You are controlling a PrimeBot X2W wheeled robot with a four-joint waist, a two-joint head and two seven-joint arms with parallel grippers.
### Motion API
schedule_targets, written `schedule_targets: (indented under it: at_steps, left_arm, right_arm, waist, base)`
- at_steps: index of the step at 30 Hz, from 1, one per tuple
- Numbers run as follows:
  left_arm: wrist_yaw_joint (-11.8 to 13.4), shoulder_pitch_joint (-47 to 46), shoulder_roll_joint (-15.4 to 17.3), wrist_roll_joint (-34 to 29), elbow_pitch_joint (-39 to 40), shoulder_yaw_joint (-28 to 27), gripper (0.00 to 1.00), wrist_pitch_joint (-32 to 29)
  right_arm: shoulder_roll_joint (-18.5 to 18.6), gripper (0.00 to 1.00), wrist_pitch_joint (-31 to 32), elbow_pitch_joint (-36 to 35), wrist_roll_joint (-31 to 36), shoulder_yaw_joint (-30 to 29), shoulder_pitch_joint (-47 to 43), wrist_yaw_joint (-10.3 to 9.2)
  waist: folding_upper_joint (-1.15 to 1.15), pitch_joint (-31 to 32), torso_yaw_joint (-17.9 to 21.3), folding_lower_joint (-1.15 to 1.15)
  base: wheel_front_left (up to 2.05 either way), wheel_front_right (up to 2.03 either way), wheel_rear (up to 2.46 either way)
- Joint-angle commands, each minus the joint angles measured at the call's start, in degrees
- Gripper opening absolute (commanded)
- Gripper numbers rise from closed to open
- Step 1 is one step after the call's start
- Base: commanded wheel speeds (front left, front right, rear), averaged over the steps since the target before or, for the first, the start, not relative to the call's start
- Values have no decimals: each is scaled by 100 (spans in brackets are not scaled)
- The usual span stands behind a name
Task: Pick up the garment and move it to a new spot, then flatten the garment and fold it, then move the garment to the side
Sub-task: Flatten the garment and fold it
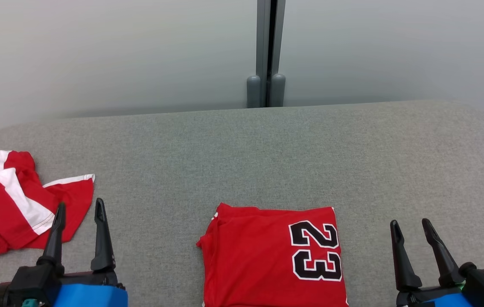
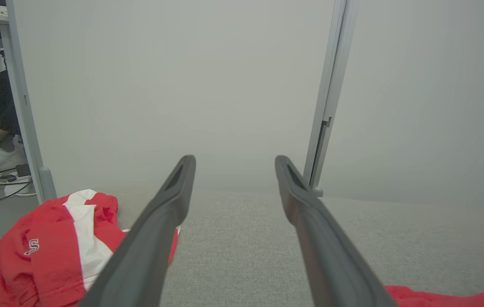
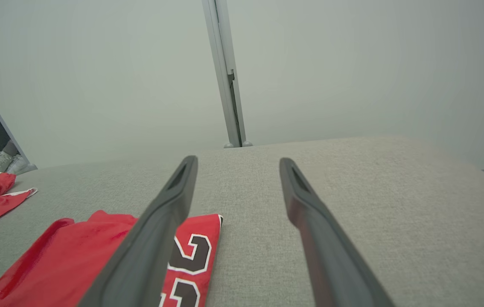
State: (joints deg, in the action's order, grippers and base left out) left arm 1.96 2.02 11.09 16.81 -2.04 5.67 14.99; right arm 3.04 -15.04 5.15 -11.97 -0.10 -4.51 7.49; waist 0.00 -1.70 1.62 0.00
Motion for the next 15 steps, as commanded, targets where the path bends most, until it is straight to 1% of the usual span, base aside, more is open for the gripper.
schedule_targets:
  at_steps: [1,4,9,15]
  left_arm:
    - [-52,132,-6,-115,-43,-93,100,25]
    - [-146,311,-69,-227,-121,-172,100,24]
    - [-346,484,-68,-290,-315,-209,100,25]
    - [-449,580,-93,-406,-474,-252,100,26]
  right_arm:
    - [11,100,-18,-26,45,-57,-104,2]
    - [1,100,-17,-57,69,-122,-220,1]
    - [-8,100,91,-99,125,-172,-360,2]
    - [-12,100,189,-113,163,-169,-417,2]
  waist:
    - [0,47,2,0]
    - [0,122,-12,0]
    - [0,188,-39,0]
    - [0,239,-81,0]
  base:
    - [0,0,0]
    - [0,0,0]
    - [0,0,0]
    - [0,0,0]
